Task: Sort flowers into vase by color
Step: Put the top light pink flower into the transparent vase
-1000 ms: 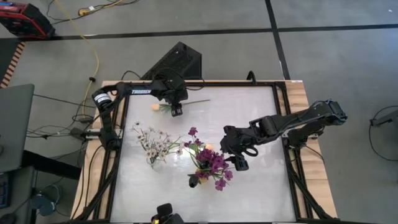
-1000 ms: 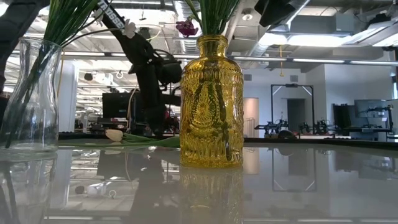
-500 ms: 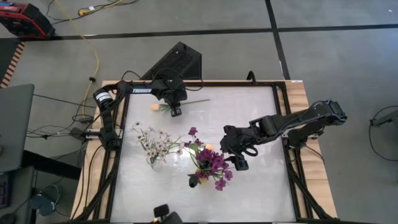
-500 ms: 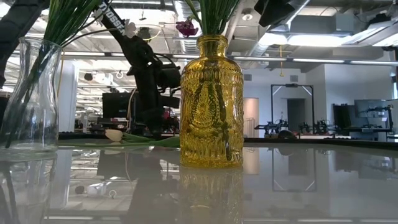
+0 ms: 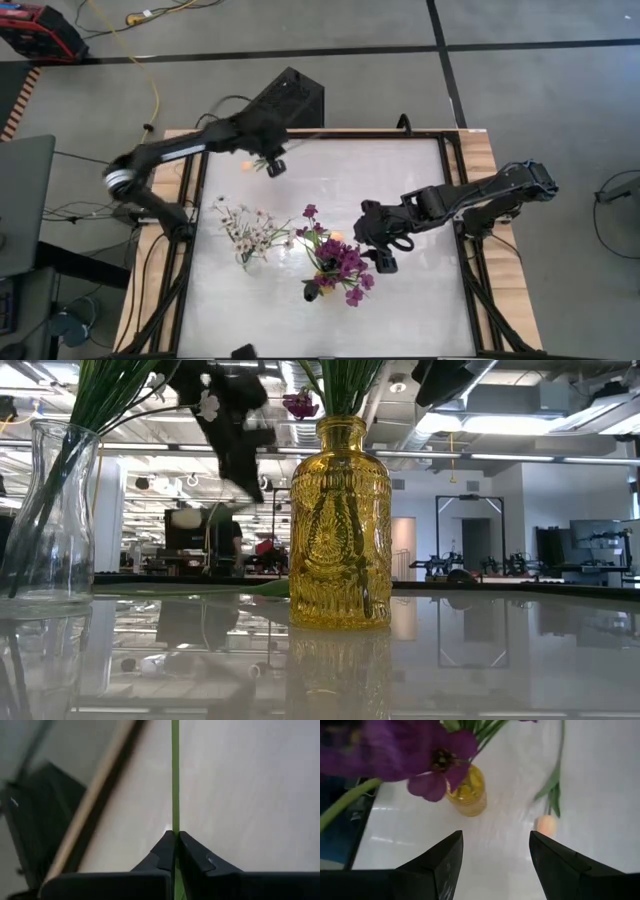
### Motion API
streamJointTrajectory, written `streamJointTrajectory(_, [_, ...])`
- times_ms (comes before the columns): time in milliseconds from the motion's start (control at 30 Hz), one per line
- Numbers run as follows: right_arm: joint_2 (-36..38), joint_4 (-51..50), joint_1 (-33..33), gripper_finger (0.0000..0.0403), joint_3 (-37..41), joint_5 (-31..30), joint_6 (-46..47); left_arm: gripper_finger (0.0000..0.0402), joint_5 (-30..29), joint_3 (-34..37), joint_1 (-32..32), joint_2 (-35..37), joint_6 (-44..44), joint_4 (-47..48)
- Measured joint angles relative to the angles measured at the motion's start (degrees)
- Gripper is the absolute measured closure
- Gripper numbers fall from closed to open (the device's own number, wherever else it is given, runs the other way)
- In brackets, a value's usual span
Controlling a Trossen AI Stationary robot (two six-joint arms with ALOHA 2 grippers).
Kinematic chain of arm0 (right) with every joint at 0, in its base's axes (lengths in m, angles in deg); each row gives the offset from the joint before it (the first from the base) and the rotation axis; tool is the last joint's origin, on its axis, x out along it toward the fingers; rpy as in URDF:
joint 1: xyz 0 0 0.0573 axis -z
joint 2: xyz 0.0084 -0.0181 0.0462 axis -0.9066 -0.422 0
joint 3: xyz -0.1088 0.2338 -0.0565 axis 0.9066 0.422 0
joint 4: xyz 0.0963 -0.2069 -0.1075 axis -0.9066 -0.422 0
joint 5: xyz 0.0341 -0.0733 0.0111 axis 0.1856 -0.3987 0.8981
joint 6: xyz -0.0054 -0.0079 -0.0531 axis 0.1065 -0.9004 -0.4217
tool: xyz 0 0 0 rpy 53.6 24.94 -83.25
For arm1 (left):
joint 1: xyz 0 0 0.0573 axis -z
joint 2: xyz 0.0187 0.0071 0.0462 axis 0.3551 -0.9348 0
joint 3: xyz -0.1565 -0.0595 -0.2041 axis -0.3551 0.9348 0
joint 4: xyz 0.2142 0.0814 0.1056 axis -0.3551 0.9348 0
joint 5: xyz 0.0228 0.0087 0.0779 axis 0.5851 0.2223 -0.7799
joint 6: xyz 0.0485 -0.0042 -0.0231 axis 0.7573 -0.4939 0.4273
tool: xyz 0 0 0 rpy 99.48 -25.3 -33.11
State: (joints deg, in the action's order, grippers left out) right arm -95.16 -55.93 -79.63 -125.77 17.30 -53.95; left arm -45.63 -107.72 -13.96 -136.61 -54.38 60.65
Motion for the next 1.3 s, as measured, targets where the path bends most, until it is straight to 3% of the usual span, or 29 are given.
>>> streamJointTrajectory(167, [0.0,-3.1,0.8,0.0148,-0.4,-1.2,-0.3,0.0401,1.2,0.0,0.7,13.3,-6.0,-3.9])
streamJointTrajectory(467, [0.0,-28.6,5.1,0.0148,-6.2,-5.9,-5.5,0.0401,1.2,-0.1,0.7,30.0,-11.8,-4.1])
streamJointTrajectory(567, [0.0,-33.6,7.1,0.0148,-7.8,-12.0,-9.6,0.0401,1.5,-0.1,0.7,32.5,-14.0,-3.3])
streamJointTrajectory(700, [0.0,-33.0,9.7,0.0148,-9.7,-28.7,-19.7,0.0401,5.6,-0.1,0.7,32.8,-20.9,-4.4])
streamJointTrajectory(867, [0.0,-16.0,12.7,0.0148,-10.3,-52.5,-47.8,0.0401,8.1,-0.1,0.7,31.5,-25.4,-10.7])
streamJointTrajectory(967, [0.0,1.8,14.6,0.0148,-10.3,-59.1,-67.7,0.0401,8.4,-0.1,0.7,30.3,-27.4,-13.6])
streamJointTrajectory(1100, [0.0,23.8,16.5,0.0148,-10.3,-54.8,-87.1,0.0401,12.5,-0.1,0.7,27.0,-30.9,-14.8])
streamJointTrajectory(1300, [0.0,37.5,17.8,0.0148,-10.3,-39.7,-107.1,0.0401,15.0,-0.1,0.7,20.2,-31.9,-14.9])
